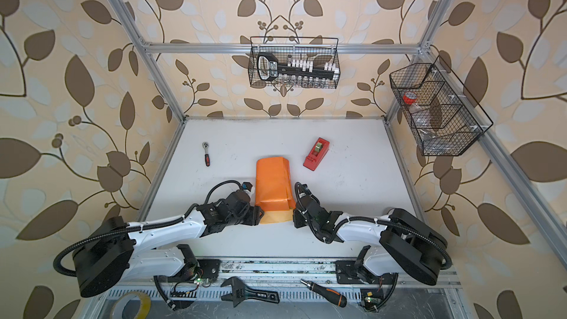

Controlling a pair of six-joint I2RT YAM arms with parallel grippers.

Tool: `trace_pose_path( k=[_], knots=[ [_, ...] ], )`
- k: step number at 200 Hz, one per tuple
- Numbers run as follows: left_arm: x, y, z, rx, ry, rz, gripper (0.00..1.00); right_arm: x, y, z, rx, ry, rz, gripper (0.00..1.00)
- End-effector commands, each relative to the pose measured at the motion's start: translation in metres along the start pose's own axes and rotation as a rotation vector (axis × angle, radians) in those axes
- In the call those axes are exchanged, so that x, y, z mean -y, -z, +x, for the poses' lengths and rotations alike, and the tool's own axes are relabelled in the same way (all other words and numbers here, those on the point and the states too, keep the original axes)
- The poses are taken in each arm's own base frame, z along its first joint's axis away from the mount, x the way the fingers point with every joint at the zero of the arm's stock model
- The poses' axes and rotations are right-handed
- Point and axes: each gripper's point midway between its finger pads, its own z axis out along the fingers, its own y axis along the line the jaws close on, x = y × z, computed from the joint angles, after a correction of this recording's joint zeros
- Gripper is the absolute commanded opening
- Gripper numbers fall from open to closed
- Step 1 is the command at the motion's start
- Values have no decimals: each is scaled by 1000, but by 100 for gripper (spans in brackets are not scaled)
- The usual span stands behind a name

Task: Wrap the gift box in paper

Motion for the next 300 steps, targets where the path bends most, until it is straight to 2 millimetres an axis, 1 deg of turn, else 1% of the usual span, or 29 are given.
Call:
trace_pose_path(
  k=[1,35,51,72,103,128,144,156,169,189,199,212,242,261,300],
  knots=[
    [3,22,-25,91,-53,-31,79,-2,4,-1,3,21,-11,26],
    [5,54,-54,215,-114,-51,88,-6,4,-2,-5,32,-37,33],
    [10,68,-70,279,-165,-52,89,-8,4,-4,-6,34,-56,36],
    [22,81,-91,356,-255,-39,89,-12,5,-6,-5,43,-74,38],
    [47,89,-114,458,-442,7,91,-11,2,-2,-11,36,-79,39],
    [67,87,-125,477,-593,32,91,-11,-1,1,-22,27,-82,40],
    [76,78,-125,446,-701,42,91,-11,0,2,-25,27,-83,40],
    [81,68,-120,413,-789,54,91,-10,0,2,-23,26,-78,40],
    [88,60,-111,384,-886,93,92,-9,1,1,-20,28,-74,41],
    [97,56,-92,372,-1016,178,93,-6,3,1,-17,31,-62,40],
    [96,55,-86,384,-1081,190,94,-6,4,0,-11,32,-58,40],
    [90,49,-78,389,-1157,174,99,-4,5,0,-8,31,-53,40],
    [76,31,-69,358,-1346,101,99,-3,6,0,-4,27,-51,40],
    [76,23,-74,357,-1404,65,99,-3,5,0,-3,26,-49,40],
    [76,3,-76,305,-1470,42,97,-2,6,0,1,31,-46,40]
  ],
)
